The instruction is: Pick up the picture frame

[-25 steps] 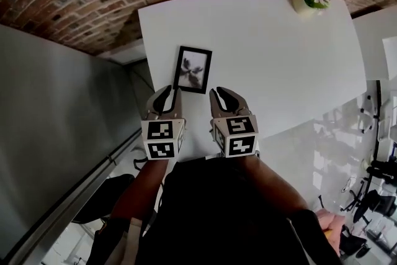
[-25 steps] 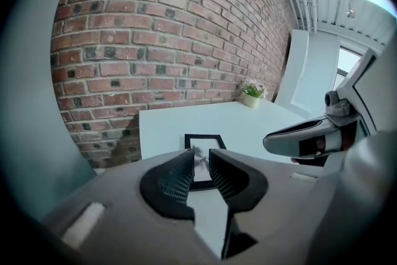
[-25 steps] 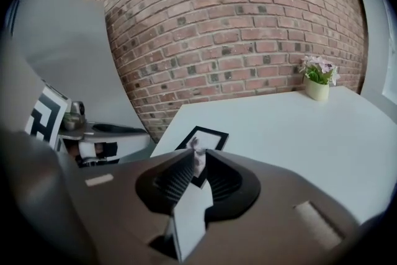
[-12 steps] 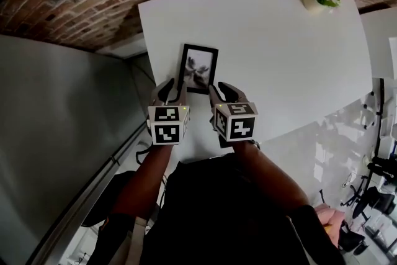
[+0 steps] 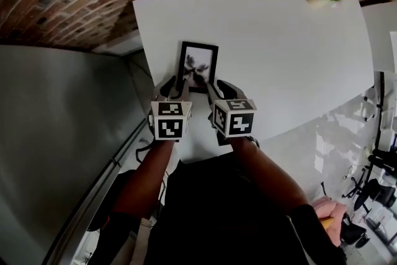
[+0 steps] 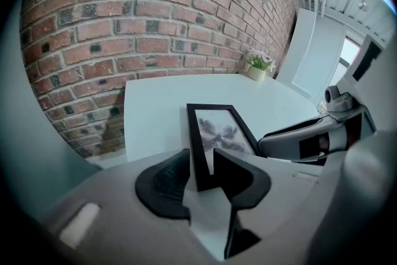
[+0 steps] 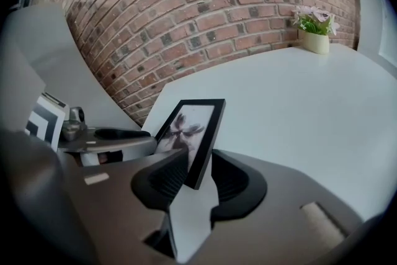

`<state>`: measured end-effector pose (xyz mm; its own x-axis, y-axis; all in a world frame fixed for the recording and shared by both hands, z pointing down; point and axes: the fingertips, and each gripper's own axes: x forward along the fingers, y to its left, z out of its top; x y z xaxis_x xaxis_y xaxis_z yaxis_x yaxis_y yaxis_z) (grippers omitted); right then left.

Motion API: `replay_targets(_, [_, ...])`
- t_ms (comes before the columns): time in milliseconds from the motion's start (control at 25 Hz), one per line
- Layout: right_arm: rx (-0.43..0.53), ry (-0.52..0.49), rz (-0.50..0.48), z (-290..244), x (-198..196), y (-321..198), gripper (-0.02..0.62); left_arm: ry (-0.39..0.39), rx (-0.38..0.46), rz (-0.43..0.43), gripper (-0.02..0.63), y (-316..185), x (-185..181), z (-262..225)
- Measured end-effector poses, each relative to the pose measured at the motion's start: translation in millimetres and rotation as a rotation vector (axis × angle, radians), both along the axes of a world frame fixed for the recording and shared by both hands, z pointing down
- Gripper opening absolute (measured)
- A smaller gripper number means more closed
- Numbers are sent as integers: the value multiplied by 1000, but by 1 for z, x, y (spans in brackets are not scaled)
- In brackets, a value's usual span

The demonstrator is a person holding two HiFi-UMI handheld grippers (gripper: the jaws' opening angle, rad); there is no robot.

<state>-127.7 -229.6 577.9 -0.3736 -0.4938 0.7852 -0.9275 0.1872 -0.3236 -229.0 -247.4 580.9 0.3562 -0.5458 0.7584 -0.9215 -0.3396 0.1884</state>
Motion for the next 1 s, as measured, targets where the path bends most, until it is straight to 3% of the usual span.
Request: replay_targets(1000, [-39, -45, 34, 5, -2, 5, 91, 55, -28, -6, 112, 6, 11, 4])
